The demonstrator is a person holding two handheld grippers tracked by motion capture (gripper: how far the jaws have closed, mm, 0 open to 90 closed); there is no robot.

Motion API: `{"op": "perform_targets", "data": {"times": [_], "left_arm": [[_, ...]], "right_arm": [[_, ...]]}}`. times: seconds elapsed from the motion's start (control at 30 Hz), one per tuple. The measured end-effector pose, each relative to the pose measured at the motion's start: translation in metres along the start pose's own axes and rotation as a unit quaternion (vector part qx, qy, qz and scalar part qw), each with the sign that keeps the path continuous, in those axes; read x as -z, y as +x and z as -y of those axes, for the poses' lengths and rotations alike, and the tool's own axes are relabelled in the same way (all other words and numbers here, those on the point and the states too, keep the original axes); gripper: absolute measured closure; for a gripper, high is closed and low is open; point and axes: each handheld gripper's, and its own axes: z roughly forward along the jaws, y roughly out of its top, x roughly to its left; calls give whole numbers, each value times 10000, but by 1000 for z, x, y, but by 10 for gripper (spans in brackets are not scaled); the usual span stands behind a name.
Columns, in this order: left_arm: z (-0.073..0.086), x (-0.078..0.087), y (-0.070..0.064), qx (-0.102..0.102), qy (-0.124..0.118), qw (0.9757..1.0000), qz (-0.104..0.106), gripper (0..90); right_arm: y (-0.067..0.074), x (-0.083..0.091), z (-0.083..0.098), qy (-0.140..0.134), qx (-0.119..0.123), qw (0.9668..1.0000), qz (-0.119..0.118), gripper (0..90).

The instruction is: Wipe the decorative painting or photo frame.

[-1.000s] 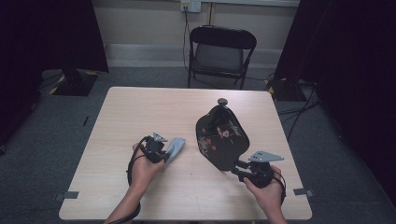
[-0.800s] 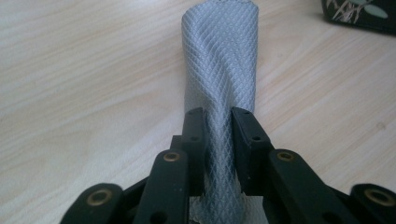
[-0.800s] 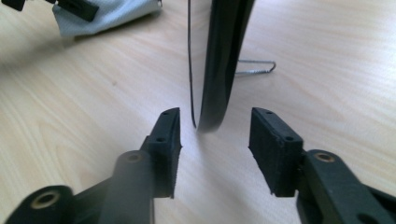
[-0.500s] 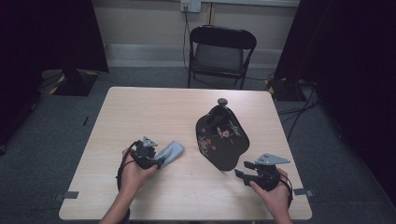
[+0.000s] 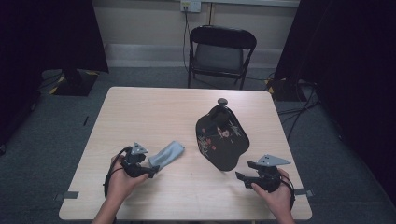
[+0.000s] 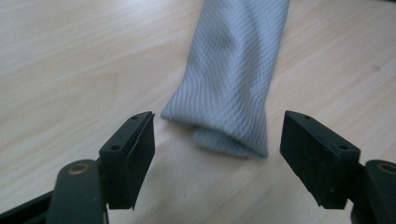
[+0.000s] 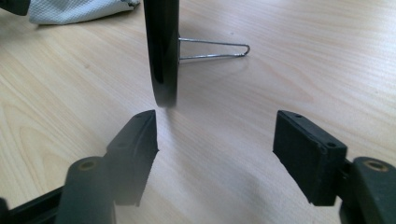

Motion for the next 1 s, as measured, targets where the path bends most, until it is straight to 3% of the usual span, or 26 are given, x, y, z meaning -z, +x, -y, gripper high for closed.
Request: {"op": "perform_targets", "data": {"times": [0.27, 0.57, 0.7, 0.83, 1.0], "left_arm": [[13, 8, 8, 183, -42, 9998, 13, 231], [23, 9, 13, 6, 77, 10000, 30, 210], [26, 12, 16, 150, 35, 9999, 64, 206], [29, 15, 20, 120, 2, 9999, 57, 213], [31, 18, 21, 255, -46, 9996, 55, 212]], "right_arm": [[-8, 0, 10, 2, -73, 10000, -27, 241], [-15, -6, 19, 222, -14, 9996, 163, 198], [-17, -7, 22, 249, -14, 9996, 160, 197], [-18, -6, 23, 318, 16, 9994, 136, 189], [-21, -4, 24, 337, -13, 9993, 148, 188]]}}
